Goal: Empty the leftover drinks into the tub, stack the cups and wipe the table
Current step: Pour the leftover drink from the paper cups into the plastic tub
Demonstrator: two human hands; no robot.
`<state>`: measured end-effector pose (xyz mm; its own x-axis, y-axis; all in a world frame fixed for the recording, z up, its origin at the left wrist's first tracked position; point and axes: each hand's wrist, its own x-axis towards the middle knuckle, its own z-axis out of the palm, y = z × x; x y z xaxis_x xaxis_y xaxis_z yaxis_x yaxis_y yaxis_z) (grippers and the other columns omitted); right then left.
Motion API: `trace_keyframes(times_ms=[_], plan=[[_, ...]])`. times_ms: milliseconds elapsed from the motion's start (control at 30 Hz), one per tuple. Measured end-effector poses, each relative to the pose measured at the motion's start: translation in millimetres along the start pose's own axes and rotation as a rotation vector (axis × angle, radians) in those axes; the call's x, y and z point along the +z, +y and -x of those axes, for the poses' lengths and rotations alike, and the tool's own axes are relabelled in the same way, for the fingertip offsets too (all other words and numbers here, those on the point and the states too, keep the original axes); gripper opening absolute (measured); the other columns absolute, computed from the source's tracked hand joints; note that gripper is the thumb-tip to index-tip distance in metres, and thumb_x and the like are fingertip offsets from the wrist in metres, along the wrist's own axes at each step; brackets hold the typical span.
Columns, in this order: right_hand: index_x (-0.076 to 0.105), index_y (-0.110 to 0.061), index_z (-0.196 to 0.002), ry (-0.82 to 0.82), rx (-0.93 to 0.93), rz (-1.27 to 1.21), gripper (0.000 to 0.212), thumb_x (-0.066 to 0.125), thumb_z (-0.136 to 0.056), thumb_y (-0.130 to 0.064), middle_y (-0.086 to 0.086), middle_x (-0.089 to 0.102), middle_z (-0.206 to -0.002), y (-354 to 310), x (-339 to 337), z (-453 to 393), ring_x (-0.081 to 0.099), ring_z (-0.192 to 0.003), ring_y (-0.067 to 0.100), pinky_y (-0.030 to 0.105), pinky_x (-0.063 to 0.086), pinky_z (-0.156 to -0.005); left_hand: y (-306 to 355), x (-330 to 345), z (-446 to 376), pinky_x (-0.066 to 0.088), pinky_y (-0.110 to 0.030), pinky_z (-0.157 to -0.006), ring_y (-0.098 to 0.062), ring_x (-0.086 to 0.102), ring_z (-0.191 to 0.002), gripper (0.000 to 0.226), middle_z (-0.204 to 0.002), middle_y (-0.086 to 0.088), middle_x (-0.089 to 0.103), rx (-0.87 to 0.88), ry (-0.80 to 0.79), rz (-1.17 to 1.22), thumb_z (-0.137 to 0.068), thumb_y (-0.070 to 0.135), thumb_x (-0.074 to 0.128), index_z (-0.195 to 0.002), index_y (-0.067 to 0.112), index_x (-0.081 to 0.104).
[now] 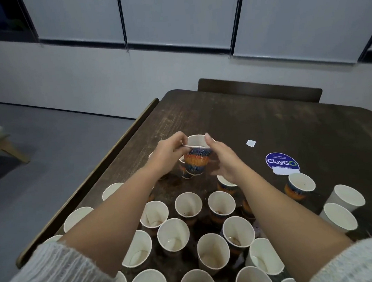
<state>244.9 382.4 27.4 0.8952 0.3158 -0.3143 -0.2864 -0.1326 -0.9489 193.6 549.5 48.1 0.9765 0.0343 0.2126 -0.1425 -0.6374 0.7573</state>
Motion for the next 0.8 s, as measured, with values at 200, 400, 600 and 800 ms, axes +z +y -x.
trace_keyframes(times_ms=[200,400,600,800], plan=[[0.037,-0.021,-0.146,-0.114,0.128,-0.479,0.078,0.047,-0.085,-0.07,0.012,0.042,-0.145,10.6,-49.0,43.2,0.04,-0.132,0.045,0.061,0.034,-0.105,56.0,32.0,-2.7,0.047,-0.016,-0.068,-0.014,0.059,-0.1,0.014,-0.103,0.004,0.06,0.08,-0.015,0.054,-0.096,0.016,0.057,-0.089,0.026,0.05],[0.045,-0.013,-0.138,-0.032,0.053,-0.6,0.061,0.054,-0.092,-0.052,0.017,0.052,-0.133,8.0,-115.3,83.9,0.05,-0.122,0.039,0.054,0.044,-0.101,106.7,89.9,-4.0,0.049,-0.016,-0.075,-0.012,0.06,-0.102,0.009,-0.106,0.0,0.063,0.151,-0.005,0.143,-0.095,0.015,0.059,-0.097,0.02,0.052],[0.051,-0.012,-0.131,0.083,-0.035,-0.652,0.05,0.059,-0.091,-0.04,0.018,0.051,-0.129,2.4,-214.4,131.4,0.052,-0.12,0.038,0.053,0.049,-0.098,181.7,189.1,2.2,0.046,-0.027,-0.1,-0.012,0.052,-0.119,0.035,-0.129,0.0,0.053,0.007,-0.202,0.67,-0.098,0.028,0.053,-0.131,0.019,0.043],[0.053,-0.01,-0.132,0.18,-0.095,-0.561,0.058,0.061,-0.087,-0.045,0.02,0.054,-0.13,4.2,-325.7,185.7,0.056,-0.118,0.037,0.051,0.051,-0.095,274.4,285.8,15.2,0.047,-0.041,-0.09,-0.028,0.056,-0.113,0.041,-0.123,-0.013,0.059,-0.246,-0.39,1.114,-0.099,0.04,0.04,-0.127,0.015,0.056]])
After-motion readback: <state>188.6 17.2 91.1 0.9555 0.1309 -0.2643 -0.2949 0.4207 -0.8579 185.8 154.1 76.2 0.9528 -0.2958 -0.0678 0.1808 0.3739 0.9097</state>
